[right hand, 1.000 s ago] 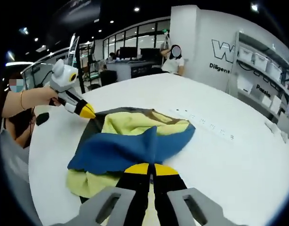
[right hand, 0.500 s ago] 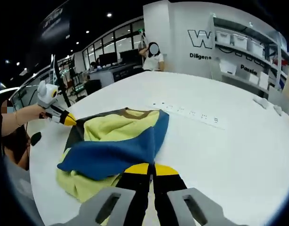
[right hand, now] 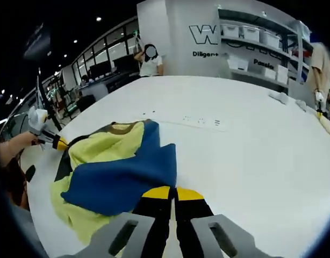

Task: Fold the garment on the visible template until the final outline fits inside the template.

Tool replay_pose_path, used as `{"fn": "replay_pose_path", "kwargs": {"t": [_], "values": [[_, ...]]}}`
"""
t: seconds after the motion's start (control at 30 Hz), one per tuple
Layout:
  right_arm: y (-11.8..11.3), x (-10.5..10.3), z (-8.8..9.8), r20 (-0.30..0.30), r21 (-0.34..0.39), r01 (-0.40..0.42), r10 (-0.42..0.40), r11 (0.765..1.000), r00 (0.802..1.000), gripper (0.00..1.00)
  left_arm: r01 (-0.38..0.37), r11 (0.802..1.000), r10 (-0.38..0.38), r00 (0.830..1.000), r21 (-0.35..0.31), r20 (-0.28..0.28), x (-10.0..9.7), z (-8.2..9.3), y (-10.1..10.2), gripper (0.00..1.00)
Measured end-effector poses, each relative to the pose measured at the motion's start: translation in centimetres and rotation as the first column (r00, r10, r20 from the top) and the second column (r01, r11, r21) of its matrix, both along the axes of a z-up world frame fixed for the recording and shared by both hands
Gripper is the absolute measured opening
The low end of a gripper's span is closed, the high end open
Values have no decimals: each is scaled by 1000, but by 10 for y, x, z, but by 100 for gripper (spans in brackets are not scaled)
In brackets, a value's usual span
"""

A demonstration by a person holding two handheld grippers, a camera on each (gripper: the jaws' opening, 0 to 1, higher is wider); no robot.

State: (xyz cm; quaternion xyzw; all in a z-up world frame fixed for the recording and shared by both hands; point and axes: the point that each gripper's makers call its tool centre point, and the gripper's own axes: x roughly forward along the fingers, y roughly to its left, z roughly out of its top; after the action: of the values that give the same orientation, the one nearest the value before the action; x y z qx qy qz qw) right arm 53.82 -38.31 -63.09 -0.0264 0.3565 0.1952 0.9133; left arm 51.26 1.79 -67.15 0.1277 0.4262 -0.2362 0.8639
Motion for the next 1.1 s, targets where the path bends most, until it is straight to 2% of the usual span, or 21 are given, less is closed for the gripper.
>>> {"fn": "replay_pose_path", "kwargs": {"t": [0.1,0.2,0.3,0.4,0.57,0.67,1.03,1.1], "values": [[-7,1,-3,4,-16,-2,2,1000,1000,0,-1,1000,1,1000,-3,8,4,0,1,0],[-16,1,-9,0,-78,-18,18,997,1000,0,8,999,-8,1000,37,15,11,1,7,0],[-23,1,-13,-7,-92,-13,13,996,1000,0,10,997,-11,1000,71,15,18,1,14,0],[-26,-1,-17,-23,-78,-3,2,997,1000,0,5,995,-7,1000,101,20,23,1,19,0],[-29,-4,-21,-50,-64,1,-4,998,999,0,42,992,-47,998,117,35,29,2,22,0],[-33,-3,-22,-54,-58,14,-17,998,998,0,30,992,-35,999,124,35,35,2,29,0],[-45,0,-27,-87,1,110,-110,994,990,0,8,990,-16,998,141,57,49,2,39,0],[-46,0,-28,-90,11,130,-128,991,988,0,9,987,-19,998,161,66,52,2,41,0]]}}
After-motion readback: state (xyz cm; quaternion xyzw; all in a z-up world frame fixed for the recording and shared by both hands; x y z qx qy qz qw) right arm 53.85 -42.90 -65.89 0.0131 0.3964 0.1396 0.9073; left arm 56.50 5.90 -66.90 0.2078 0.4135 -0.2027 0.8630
